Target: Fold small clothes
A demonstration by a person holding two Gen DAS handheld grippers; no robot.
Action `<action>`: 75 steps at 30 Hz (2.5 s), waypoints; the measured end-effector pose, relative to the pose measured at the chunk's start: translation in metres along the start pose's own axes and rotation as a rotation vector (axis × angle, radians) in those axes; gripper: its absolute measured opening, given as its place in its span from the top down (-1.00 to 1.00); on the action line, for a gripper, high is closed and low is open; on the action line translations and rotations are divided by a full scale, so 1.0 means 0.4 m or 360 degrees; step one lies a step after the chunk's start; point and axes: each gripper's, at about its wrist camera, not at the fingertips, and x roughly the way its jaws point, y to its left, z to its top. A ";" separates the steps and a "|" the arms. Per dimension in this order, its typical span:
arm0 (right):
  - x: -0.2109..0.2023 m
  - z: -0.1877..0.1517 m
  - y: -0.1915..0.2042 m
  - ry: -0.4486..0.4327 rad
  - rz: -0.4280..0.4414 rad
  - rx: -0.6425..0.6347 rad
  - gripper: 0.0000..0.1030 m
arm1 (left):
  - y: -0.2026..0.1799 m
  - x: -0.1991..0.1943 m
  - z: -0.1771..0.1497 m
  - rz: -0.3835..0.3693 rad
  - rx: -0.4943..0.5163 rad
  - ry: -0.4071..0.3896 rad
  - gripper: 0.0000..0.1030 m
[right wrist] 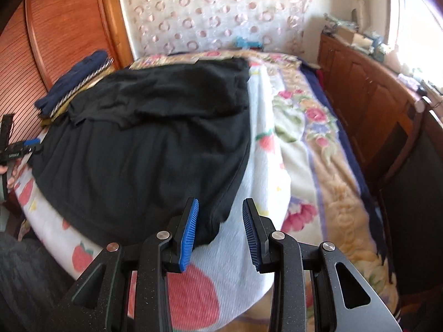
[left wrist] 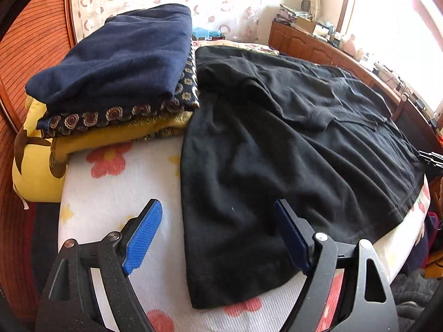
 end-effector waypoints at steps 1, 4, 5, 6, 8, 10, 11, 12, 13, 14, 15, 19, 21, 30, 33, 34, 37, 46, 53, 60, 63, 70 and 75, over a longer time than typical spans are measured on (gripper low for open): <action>0.003 0.002 -0.001 0.0000 -0.0002 -0.0014 0.34 | -0.004 0.001 -0.002 0.0015 0.0015 0.0001 -0.61; -0.005 0.006 -0.009 0.0004 -0.0012 -0.0013 0.34 | -0.010 0.005 -0.006 0.0053 0.0049 0.0000 -0.61; -0.010 0.007 -0.010 -0.0003 -0.0012 -0.0022 0.34 | -0.013 0.007 -0.007 0.0065 0.0057 -0.0002 -0.61; -0.001 0.008 -0.006 -0.0006 -0.0016 -0.0033 0.34 | -0.013 0.008 -0.007 0.0066 0.0055 -0.0008 -0.61; -0.003 0.009 -0.003 -0.0002 -0.0018 -0.0048 0.34 | -0.012 0.008 -0.008 0.0072 0.0043 -0.0018 -0.61; 0.017 -0.005 0.010 0.0020 0.0024 -0.0071 0.34 | -0.013 0.007 -0.011 0.0081 0.0040 -0.0039 -0.62; 0.021 -0.015 0.015 0.0029 0.0029 -0.0089 0.34 | -0.013 0.007 -0.013 0.0084 0.0042 -0.0050 -0.62; 0.019 -0.016 0.018 0.0032 0.0023 -0.0104 0.35 | -0.012 0.006 -0.013 0.0082 0.0041 -0.0052 -0.62; 0.023 -0.020 0.021 0.0032 0.0025 -0.0111 0.50 | -0.011 0.007 -0.013 0.0083 0.0040 -0.0054 -0.62; 0.029 -0.017 0.020 0.0032 0.0043 -0.0117 0.69 | -0.010 0.007 -0.013 0.0084 0.0039 -0.0056 -0.62; 0.025 -0.016 0.020 0.0033 0.0051 -0.0129 0.78 | -0.009 0.007 -0.013 0.0084 0.0038 -0.0058 -0.62; 0.000 -0.006 0.020 0.0053 0.0043 -0.0152 0.88 | -0.007 0.008 -0.012 0.0086 0.0035 -0.0062 -0.62; -0.035 0.002 0.013 0.0047 0.0023 -0.0127 0.88 | -0.007 0.008 -0.013 0.0085 0.0034 -0.0064 -0.62; -0.087 0.012 -0.010 -0.0052 -0.0088 -0.0058 0.75 | -0.008 0.006 -0.012 0.0085 0.0039 -0.0054 -0.62; -0.052 0.021 0.008 -0.0086 -0.0080 -0.0043 0.74 | -0.009 -0.001 -0.016 0.0067 0.0051 -0.0064 -0.42; -0.039 0.024 0.018 -0.0114 -0.0070 -0.0045 0.74 | -0.009 -0.004 -0.018 0.0062 0.0052 -0.0069 -0.33; 0.010 0.040 0.041 -0.0175 -0.0010 -0.0021 0.74 | -0.009 -0.015 -0.022 -0.0018 0.0041 -0.0073 -0.09; 0.186 0.074 0.121 -0.0116 -0.0078 -0.0152 0.74 | -0.005 -0.054 -0.043 -0.0013 0.0066 -0.0123 0.89; 0.235 0.047 0.119 -0.0040 -0.0106 -0.0156 0.74 | 0.013 -0.134 -0.057 0.0046 0.0018 -0.0211 0.89; 0.237 0.051 0.104 -0.0068 -0.0074 -0.0131 0.73 | 0.009 -0.122 -0.046 0.0061 0.0015 -0.0197 0.89; 0.236 0.049 0.099 -0.0075 -0.0059 -0.0110 0.73 | 0.008 -0.129 -0.043 0.0057 0.0004 -0.0216 0.89; 0.228 0.050 0.092 -0.0080 -0.0054 -0.0101 0.71 | -0.011 -0.166 -0.015 0.0007 0.0028 -0.0306 0.65; 0.226 0.051 0.088 -0.0081 -0.0042 -0.0089 0.70 | -0.037 -0.152 0.035 -0.0038 0.0047 -0.0318 0.09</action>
